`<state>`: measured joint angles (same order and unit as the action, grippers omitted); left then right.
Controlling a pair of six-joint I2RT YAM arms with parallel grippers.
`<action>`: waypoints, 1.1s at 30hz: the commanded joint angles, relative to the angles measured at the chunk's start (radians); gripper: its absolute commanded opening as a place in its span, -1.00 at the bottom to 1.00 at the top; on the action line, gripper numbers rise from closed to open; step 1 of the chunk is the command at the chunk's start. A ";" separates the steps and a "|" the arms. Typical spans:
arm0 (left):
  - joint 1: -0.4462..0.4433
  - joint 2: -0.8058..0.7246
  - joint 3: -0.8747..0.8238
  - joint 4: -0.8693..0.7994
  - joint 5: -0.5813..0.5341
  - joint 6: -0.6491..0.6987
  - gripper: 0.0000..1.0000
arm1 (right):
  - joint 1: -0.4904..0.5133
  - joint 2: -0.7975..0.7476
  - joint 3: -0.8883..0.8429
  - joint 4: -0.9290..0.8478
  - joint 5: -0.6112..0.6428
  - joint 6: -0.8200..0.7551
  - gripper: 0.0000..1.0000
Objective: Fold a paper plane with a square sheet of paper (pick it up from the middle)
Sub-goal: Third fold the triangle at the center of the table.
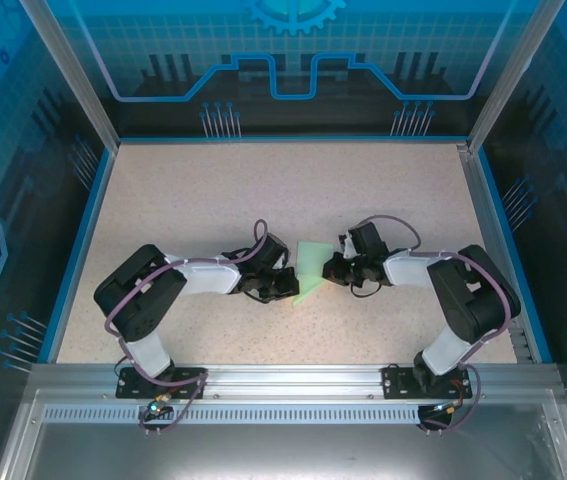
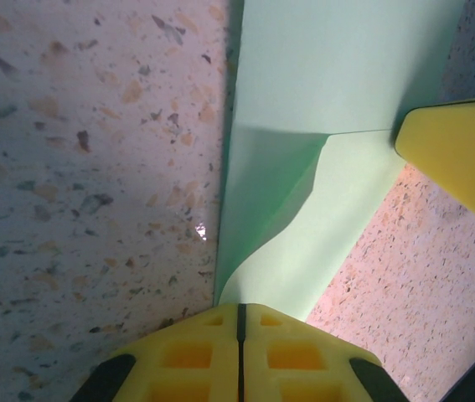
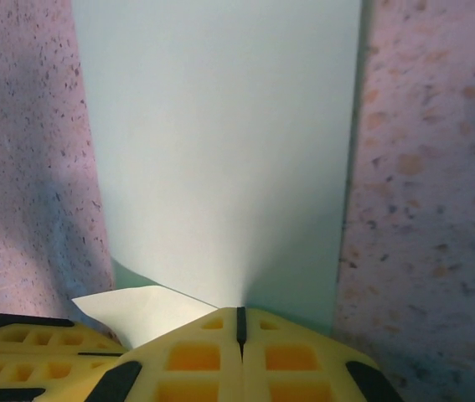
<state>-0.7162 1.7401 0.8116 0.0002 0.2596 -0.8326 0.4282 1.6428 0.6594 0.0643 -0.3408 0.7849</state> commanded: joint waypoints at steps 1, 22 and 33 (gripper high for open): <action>-0.006 0.018 0.004 -0.115 -0.039 0.011 -0.83 | -0.026 -0.040 0.018 -0.067 0.049 -0.041 -1.00; -0.016 0.018 0.040 -0.139 -0.036 0.017 -0.82 | 0.125 -0.047 -0.016 0.051 -0.050 0.052 -1.00; -0.021 -0.036 0.058 -0.123 -0.017 0.039 -0.77 | 0.140 0.056 0.005 0.021 -0.029 0.077 -1.00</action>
<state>-0.7250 1.7386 0.8467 -0.0784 0.2417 -0.8280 0.5568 1.6623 0.6563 0.0925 -0.3798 0.8421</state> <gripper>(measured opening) 0.105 0.040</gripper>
